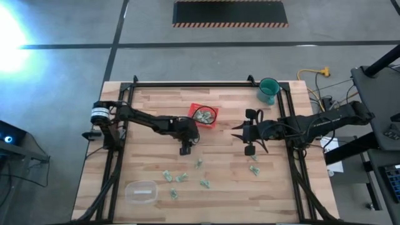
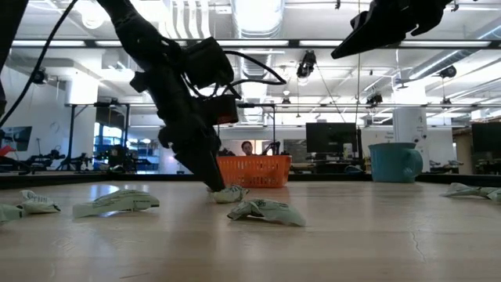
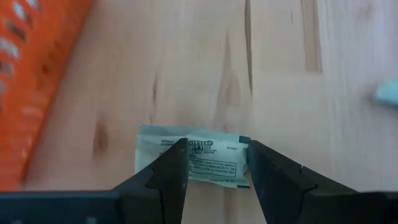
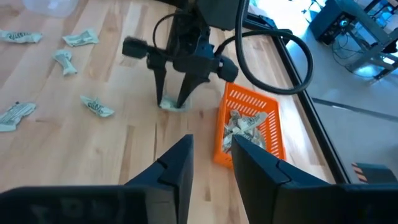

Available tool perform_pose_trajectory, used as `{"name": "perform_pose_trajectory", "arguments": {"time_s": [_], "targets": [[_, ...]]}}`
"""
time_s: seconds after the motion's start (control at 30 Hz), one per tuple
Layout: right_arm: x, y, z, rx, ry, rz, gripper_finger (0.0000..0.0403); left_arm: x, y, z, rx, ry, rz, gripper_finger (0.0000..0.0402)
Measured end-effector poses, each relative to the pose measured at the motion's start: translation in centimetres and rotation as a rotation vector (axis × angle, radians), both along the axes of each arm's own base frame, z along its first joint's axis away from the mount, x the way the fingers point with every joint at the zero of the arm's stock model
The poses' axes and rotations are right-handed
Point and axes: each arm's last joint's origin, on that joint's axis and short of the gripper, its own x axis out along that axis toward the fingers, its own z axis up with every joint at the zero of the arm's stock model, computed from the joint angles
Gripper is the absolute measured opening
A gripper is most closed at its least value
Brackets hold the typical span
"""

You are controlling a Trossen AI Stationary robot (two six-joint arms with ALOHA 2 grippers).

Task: Pick and place items into bin
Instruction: Put the stevia packet into the orange bin

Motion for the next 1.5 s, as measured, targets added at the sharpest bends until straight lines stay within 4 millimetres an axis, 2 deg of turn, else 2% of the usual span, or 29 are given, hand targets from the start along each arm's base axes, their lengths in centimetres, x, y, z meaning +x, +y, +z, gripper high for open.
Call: {"name": "perform_pose_trajectory", "arguments": {"time_s": [0.2, 0.5, 0.8, 1.03, 1.5], "targets": [[-0.1, 0.0, -0.2, -0.002, 0.009, 0.000, 0.0092, -1.3, -0.3, 0.6, -0.036, 0.078, 0.041, 0.0148], [-0.1, 0.0, -0.3, -0.001, 0.011, -0.001, 0.0090, -3.8, -1.7, 1.5, -0.042, 0.123, 0.034, 0.0148], [-0.1, 0.0, -0.4, 0.004, 0.011, -0.003, 0.0082, -5.4, -1.7, 3.2, -0.002, 0.049, 0.148, 0.0148], [-0.1, 0.0, -0.5, 0.013, 0.012, -0.009, 0.0081, -5.2, -1.4, 2.7, 0.072, 0.038, 0.206, 0.0148], [-0.1, 0.0, -0.6, 0.019, 0.012, -0.012, 0.0078, -4.8, -0.8, 0.6, -0.013, 0.117, 0.213, 0.0148]]}}
